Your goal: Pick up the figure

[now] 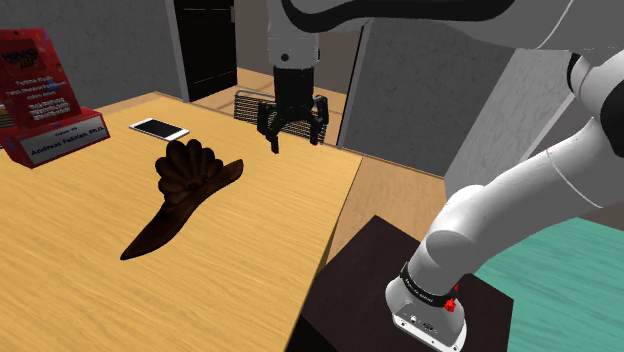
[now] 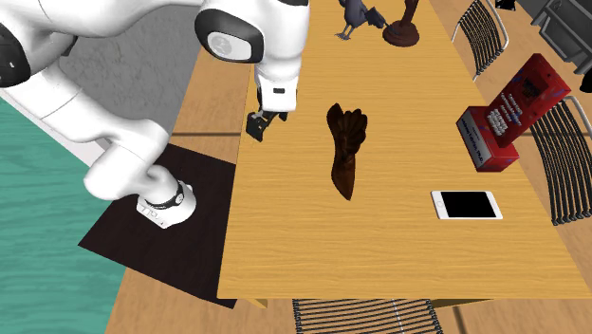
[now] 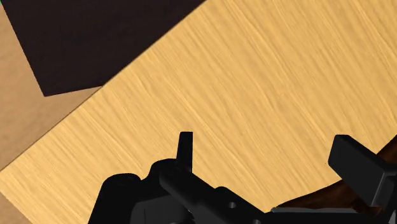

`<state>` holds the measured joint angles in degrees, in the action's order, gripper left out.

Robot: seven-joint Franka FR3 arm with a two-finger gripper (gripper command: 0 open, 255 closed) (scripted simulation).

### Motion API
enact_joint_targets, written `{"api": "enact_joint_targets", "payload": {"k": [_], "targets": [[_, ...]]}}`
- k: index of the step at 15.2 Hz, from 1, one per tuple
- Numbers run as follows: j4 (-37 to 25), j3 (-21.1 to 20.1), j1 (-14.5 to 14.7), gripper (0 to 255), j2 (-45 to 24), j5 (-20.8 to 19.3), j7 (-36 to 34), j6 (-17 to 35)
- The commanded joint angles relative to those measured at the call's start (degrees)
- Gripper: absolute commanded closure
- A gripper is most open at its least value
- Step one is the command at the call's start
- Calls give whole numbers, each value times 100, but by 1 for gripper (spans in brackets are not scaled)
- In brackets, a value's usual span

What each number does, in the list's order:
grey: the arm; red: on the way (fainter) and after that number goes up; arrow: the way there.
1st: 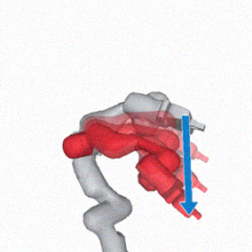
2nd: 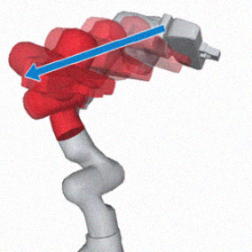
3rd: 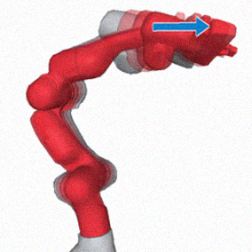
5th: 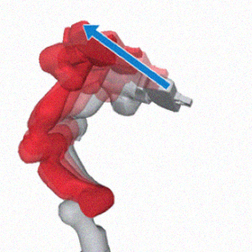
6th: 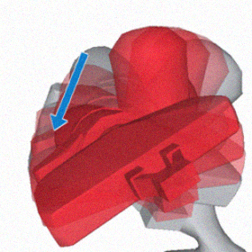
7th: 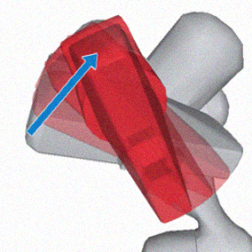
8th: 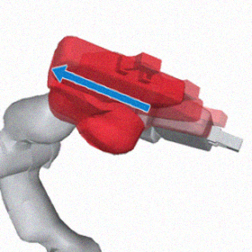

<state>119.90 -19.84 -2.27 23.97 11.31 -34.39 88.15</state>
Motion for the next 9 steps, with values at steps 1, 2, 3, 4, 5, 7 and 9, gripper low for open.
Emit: {"api": "enact_joint_targets", "payload": {"k": [1, 2, 3, 4, 5, 7, 9], "targets": [[-332, -211, -45, 0, -397, 108, -595, 75], [-492, -304, -63, 0, -595, 141, -870, 122], [-658, -392, -76, 0, -800, 163, -1145, 169], [-830, -477, -89, 0, -1010, 175, -1420, 216], [-1010, -558, -98, 0, -1225, 177, -1694, 263], [-1391, -701, -100, 0, -1671, 149, -2241, 352], [-1802, -815, -75, 0, -2136, 83, -2784, 430]]}}
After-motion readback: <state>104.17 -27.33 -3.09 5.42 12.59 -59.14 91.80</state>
